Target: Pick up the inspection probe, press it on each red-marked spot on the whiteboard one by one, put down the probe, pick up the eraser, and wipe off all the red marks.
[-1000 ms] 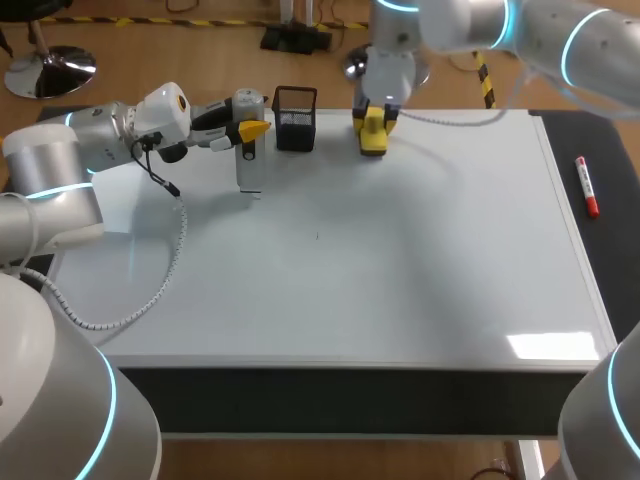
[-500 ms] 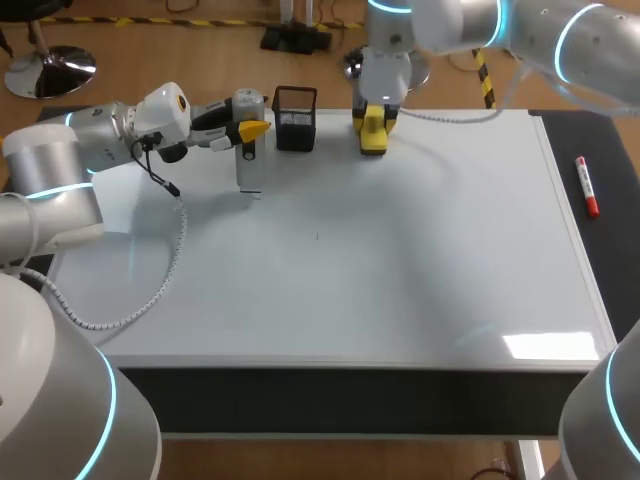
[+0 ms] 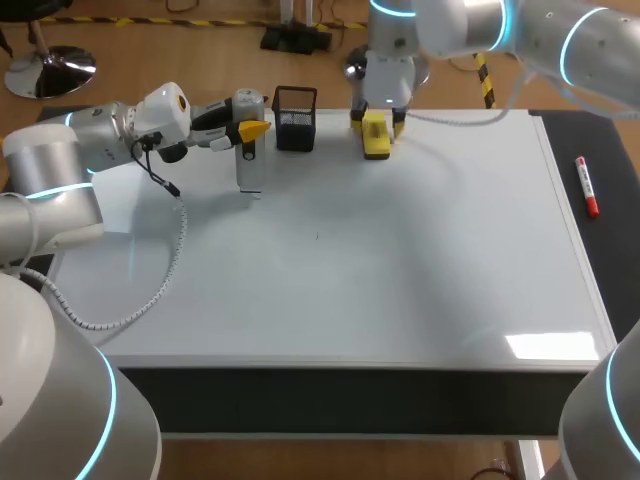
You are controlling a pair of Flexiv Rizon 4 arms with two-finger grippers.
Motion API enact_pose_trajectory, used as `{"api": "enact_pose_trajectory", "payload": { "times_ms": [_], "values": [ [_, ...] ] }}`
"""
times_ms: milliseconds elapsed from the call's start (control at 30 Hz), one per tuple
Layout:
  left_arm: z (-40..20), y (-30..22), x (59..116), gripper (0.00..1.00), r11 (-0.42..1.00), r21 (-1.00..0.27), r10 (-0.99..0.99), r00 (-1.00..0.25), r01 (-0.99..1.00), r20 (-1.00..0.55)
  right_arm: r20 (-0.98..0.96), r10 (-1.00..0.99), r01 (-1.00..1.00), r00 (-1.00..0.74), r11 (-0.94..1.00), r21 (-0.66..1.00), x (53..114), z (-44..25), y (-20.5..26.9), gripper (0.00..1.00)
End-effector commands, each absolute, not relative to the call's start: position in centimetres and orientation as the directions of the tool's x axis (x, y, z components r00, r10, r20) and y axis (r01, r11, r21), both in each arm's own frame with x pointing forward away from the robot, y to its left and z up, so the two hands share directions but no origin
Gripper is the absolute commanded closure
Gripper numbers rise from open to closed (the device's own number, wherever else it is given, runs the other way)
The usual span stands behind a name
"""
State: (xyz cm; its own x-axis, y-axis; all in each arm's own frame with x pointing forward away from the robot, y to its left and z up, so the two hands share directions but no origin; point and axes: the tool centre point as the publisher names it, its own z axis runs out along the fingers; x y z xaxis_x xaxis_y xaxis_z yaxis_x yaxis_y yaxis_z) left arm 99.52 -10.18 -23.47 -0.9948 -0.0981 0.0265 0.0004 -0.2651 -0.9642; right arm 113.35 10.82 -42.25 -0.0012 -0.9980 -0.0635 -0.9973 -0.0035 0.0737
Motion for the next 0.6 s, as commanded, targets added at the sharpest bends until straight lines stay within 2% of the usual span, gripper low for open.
{"api": "enact_pose_trajectory", "payload": {
  "times_ms": [33,367,600],
  "values": [
    [-23.4,-10.2,99.6,1.00,-0.267,-0.964,-0.098,-0.995,0.001,0.026,-0.057,-0.998,-0.997,0.000,-0.004,0.073,113.5,-41.9,10.6,0.00],
    [-23.4,-10.2,99.6,1.00,-0.267,-0.964,-0.098,-0.995,0.001,0.026,-0.082,-0.992,-0.995,-0.091,0.088,0.041,113.1,-40.5,9.3,0.00],
    [-23.4,-10.2,99.6,1.00,-0.267,-0.964,-0.098,-0.995,0.001,0.026,-0.245,-0.930,-0.961,-0.273,0.273,0.032,112.2,-38.0,7.4,0.00]
  ]
}}
